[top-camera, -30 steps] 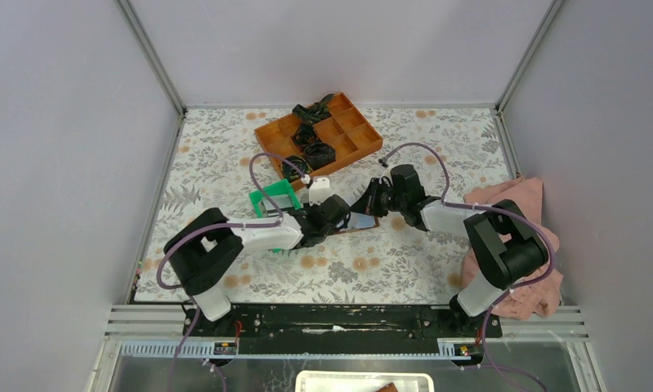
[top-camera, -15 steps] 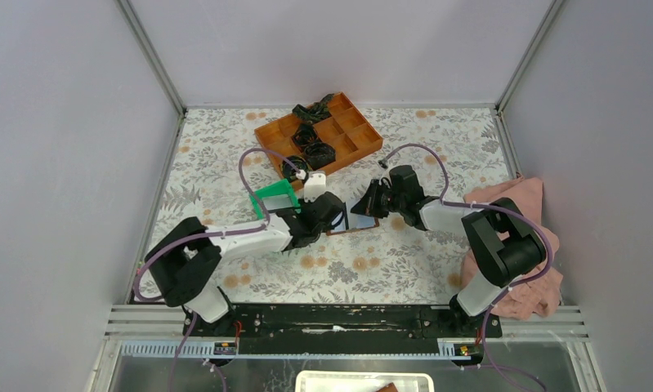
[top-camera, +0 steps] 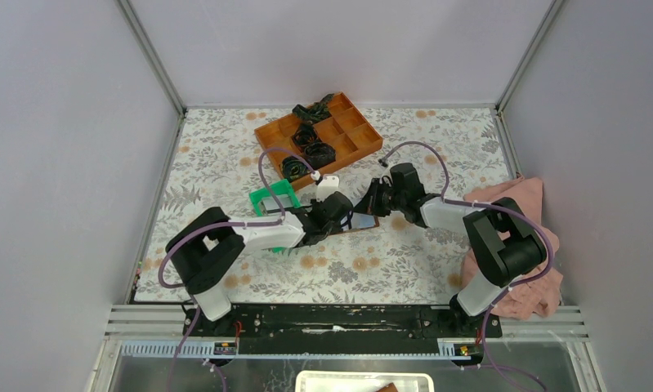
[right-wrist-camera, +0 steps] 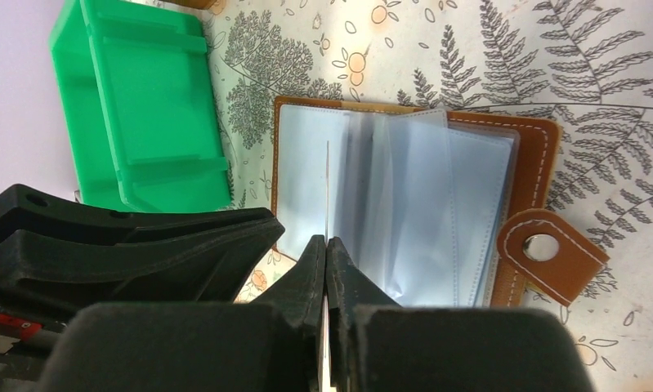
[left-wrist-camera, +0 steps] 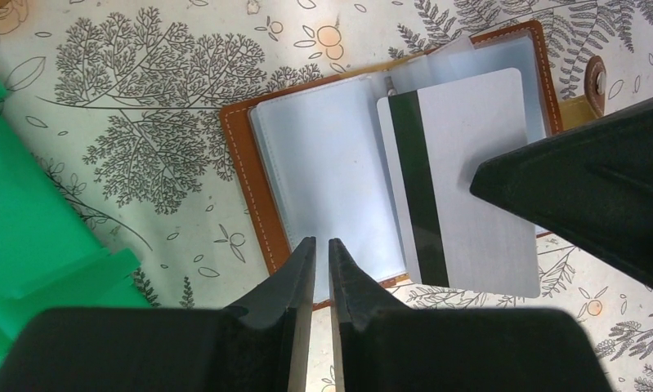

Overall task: Put the credit cards into the card holder
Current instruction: Insert the credit card into the card holder.

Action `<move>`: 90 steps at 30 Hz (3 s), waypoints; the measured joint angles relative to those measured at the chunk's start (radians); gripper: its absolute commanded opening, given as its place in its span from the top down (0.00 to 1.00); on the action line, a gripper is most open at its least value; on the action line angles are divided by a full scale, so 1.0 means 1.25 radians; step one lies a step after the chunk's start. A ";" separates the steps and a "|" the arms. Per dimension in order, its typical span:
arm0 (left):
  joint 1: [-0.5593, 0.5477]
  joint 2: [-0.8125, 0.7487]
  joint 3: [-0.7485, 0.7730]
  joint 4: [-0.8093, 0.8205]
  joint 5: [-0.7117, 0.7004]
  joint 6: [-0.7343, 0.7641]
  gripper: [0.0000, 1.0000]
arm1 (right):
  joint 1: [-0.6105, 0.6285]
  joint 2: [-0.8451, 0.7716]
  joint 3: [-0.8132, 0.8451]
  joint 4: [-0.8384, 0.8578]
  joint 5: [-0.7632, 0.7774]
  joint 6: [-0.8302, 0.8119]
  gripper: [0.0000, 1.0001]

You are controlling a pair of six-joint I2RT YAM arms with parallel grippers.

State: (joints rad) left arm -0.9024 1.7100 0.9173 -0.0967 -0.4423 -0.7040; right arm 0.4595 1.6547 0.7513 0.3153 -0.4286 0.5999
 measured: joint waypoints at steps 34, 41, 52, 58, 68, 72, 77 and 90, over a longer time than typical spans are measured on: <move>0.002 0.027 0.004 0.005 0.011 0.000 0.83 | -0.038 0.079 0.025 0.028 -0.050 0.002 1.00; 0.002 0.029 0.004 0.005 0.008 0.000 0.83 | -0.039 0.087 0.025 0.042 -0.058 0.002 1.00; 0.002 0.024 0.001 -0.008 -0.032 -0.003 0.82 | -0.038 0.088 0.023 0.048 -0.057 0.000 1.00; 0.005 0.015 -0.009 -0.010 -0.046 -0.010 0.83 | -0.039 0.088 0.023 0.048 -0.057 -0.001 1.00; 0.005 0.020 -0.010 -0.010 -0.050 -0.016 0.83 | -0.039 0.088 0.023 0.048 -0.058 -0.002 1.00; 0.005 0.021 -0.010 -0.010 -0.050 -0.017 0.83 | -0.039 0.091 0.023 0.051 -0.061 -0.007 1.00; 0.005 0.023 -0.010 -0.009 -0.050 -0.019 0.83 | -0.039 0.094 0.023 0.055 -0.066 -0.015 1.00; 0.006 0.024 -0.010 -0.006 -0.050 -0.019 0.83 | -0.033 0.122 0.030 0.080 -0.071 -0.024 1.00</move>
State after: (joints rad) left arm -0.8944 1.7405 0.9047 -0.1043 -0.5053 -0.7280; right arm 0.4183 1.8076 0.7887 0.4152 -0.5175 0.5694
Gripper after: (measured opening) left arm 0.170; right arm 0.013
